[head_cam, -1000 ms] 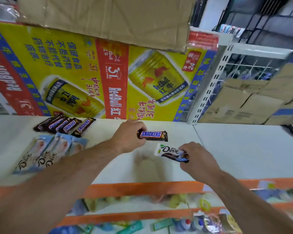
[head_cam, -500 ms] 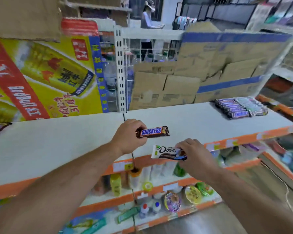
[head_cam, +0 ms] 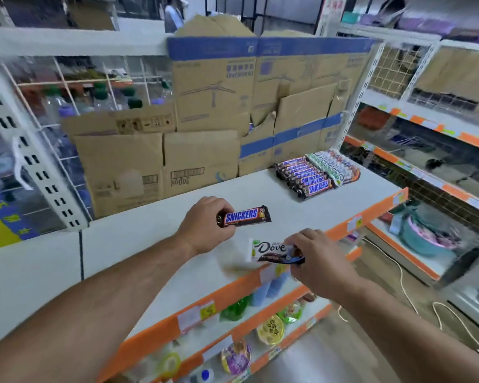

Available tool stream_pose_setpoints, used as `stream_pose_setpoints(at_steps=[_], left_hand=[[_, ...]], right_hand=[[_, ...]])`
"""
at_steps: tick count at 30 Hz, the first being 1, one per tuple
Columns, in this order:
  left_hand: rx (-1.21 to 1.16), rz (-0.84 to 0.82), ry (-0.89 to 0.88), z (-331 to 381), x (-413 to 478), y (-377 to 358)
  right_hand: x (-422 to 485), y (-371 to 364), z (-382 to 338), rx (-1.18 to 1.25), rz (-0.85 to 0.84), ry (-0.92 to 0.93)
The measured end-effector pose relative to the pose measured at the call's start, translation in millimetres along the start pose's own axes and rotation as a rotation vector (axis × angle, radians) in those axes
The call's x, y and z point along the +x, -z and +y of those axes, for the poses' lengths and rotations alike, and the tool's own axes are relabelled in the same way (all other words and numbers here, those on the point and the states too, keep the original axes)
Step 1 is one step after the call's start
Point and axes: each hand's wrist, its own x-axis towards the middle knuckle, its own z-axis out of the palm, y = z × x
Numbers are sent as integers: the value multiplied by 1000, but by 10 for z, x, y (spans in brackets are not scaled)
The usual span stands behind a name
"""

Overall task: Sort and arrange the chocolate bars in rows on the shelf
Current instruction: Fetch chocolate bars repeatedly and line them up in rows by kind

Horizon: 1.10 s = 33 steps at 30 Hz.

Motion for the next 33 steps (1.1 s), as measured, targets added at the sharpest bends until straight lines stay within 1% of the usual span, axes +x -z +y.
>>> stream_pose_setpoints(at_steps=[3,7,11,14,16,19,22,28,30,33], left_hand=[[-43,-4,27,-128,471,-185],[-93,-51,74,-307,1003,-390],[-97,-71,160,-470,1367,-625],[-84,-71,205,-596,1554,-773],[-50,-43,232,-641,1633,-845],[64,5,223,-637,1665,-937],[138,20,226,-615,1652,-994],[178,44,244,-556,1638,-1006],[184,92,260,-508,1617,-1018],[198,240,271,-325,1563,-1059]], right_hand=[[377,6,214,-10,-17,-4],[807,7,436,5,-41,-16],[1153,-36,618,27,-61,-19],[1379,-104,725,39,-89,29],[1515,-133,778,45,-90,69],[1658,-157,823,43,-90,146],[1751,-185,877,44,-101,213],[1843,-224,1122,93,-78,339],[1860,-213,1262,99,-63,386],[1869,-199,1555,114,-46,456]])
